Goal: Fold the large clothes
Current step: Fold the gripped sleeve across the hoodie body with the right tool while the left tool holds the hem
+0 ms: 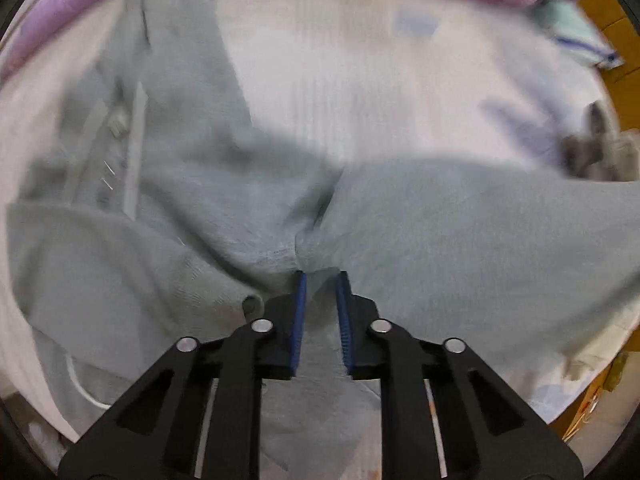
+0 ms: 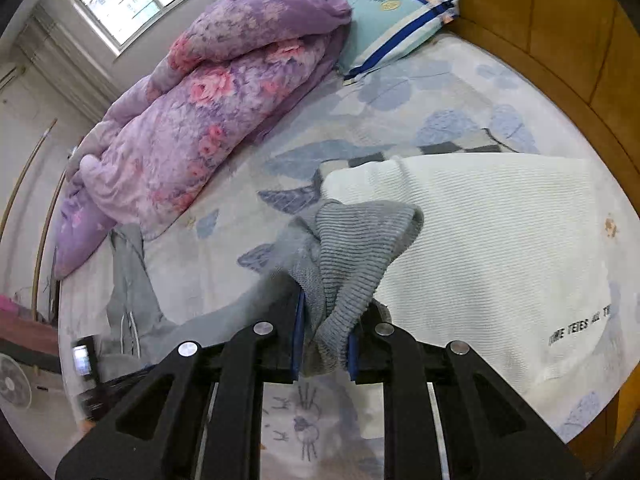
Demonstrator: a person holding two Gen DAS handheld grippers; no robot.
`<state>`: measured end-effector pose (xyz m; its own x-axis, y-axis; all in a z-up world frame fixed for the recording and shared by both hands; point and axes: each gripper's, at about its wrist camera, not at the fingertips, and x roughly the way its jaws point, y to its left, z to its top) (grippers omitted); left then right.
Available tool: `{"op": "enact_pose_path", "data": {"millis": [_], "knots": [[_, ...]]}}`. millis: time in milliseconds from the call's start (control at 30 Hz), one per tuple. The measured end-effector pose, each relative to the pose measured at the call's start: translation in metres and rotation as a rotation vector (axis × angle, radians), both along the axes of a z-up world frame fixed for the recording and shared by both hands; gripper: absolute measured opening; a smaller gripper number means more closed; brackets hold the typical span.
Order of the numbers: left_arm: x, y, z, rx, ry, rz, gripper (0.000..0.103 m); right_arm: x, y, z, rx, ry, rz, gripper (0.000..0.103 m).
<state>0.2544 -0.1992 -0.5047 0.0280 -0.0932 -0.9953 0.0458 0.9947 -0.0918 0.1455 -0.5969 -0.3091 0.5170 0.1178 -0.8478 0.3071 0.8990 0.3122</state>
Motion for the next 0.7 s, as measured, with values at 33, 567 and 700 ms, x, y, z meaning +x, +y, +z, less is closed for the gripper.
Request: {"op": "enact_pose_path", "data": {"millis": [33, 567, 700], "knots": [[-0.001, 0.000, -0.023, -0.009, 0.062, 0.012, 0.011, 0.006, 0.007, 0.004, 0.002, -0.004, 0.012, 0.015], [0.012, 0.002, -0.029, -0.048, 0.083, -0.009, 0.012, 0.074, 0.211, 0.111, 0.067, -0.214, 0.307, 0.015], [0.018, 0.044, 0.029, -0.082, 0.030, 0.039, 0.012, 0.087, 0.276, 0.116, 0.100, -0.204, 0.389, 0.015]]}}
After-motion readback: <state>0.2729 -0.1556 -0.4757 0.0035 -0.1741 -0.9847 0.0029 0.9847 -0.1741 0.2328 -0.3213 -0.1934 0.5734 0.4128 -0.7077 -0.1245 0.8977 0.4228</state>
